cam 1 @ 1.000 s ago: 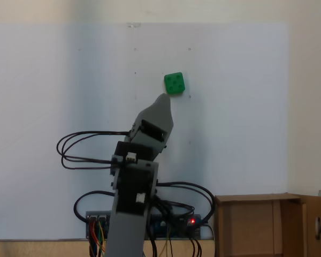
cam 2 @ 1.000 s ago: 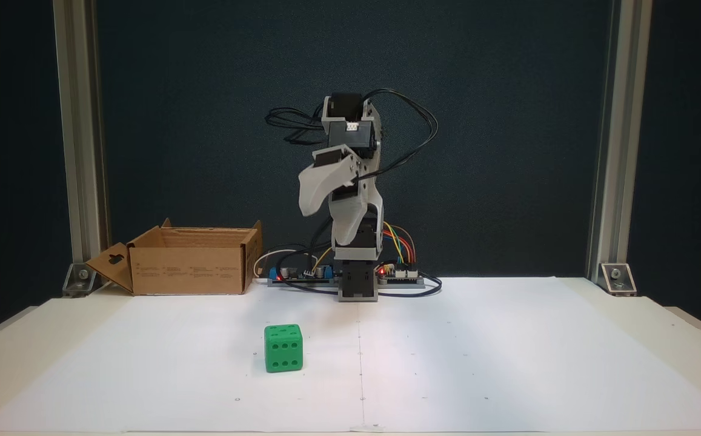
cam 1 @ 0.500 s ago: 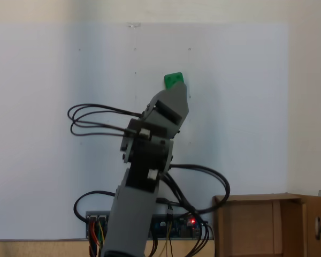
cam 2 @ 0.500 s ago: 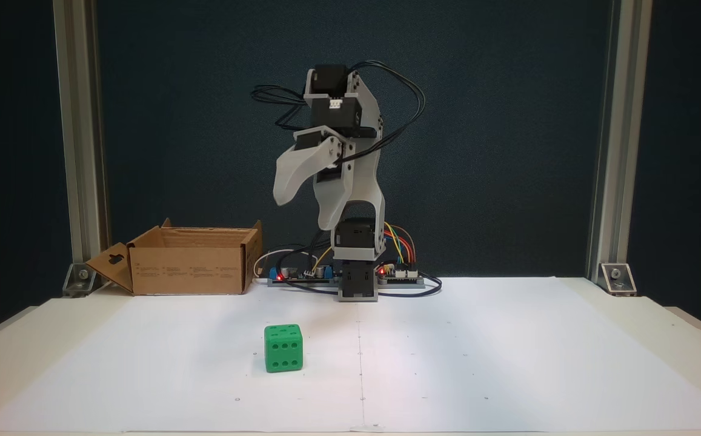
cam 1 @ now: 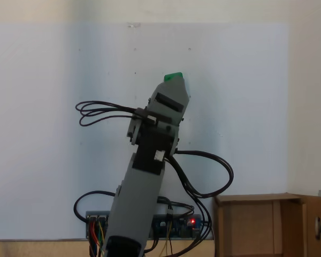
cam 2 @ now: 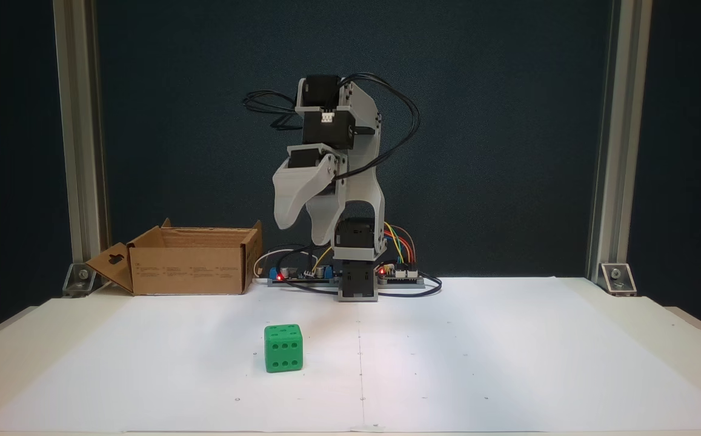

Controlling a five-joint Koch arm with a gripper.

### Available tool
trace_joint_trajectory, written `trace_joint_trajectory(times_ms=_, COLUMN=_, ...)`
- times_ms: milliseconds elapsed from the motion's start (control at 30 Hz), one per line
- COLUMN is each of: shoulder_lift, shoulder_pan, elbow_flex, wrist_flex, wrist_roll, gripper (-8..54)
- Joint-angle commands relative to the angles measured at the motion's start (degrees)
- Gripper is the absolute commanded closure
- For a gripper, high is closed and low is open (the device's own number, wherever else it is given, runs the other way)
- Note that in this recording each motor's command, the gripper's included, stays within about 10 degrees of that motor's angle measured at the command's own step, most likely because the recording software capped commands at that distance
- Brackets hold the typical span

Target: Grasp a green dice and put it in the bin.

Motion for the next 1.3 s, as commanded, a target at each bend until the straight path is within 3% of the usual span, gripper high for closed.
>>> trace_joint_trajectory(times_ms=0, shoulder_lift=-0.18, shoulder_pan=0.44, elbow_flex=-3.16, wrist_flex=0.62, wrist_roll=-7.03, gripper=1.2)
trace_joint_trajectory(times_ms=533, shoulder_lift=-6.24, shoulder_pan=1.49, elbow_flex=-3.87, wrist_flex=-3.69, wrist_roll=-32.78, gripper=0.6)
trace_joint_trajectory(times_ms=1267, shoulder_lift=-9.05, shoulder_pan=0.0, elbow_flex=-17.14, wrist_flex=4.13, wrist_roll=-38.23, gripper=0.7)
